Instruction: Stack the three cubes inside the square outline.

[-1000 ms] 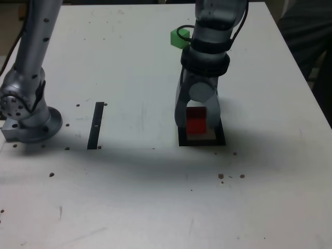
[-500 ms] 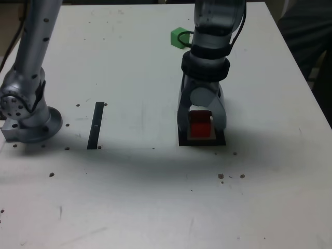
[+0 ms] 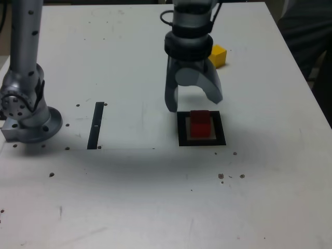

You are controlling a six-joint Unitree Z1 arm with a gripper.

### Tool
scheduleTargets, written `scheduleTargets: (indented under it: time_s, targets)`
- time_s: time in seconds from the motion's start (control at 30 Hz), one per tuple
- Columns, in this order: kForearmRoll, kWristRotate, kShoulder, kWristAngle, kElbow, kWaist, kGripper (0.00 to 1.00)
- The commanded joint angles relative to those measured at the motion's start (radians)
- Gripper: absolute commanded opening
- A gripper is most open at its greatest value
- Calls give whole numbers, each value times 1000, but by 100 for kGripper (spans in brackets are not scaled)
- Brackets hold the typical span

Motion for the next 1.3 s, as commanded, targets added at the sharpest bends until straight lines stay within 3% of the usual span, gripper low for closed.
scheduleTargets:
  time_s: [0.0, 0.2, 0.47, 0.63, 0.87, 1.27]
  targets:
    - [4, 17, -22, 17, 9, 14, 99]
    - [17, 133, -60, 80, 7, 69, 100]
    - [18, 354, -51, 108, -46, 180, 100]
    - [27, 429, -34, 127, -83, 249, 99]
    - [45, 474, -5, 181, -123, 312, 99]
    - [59, 791, 58, 256, -266, 362, 99]
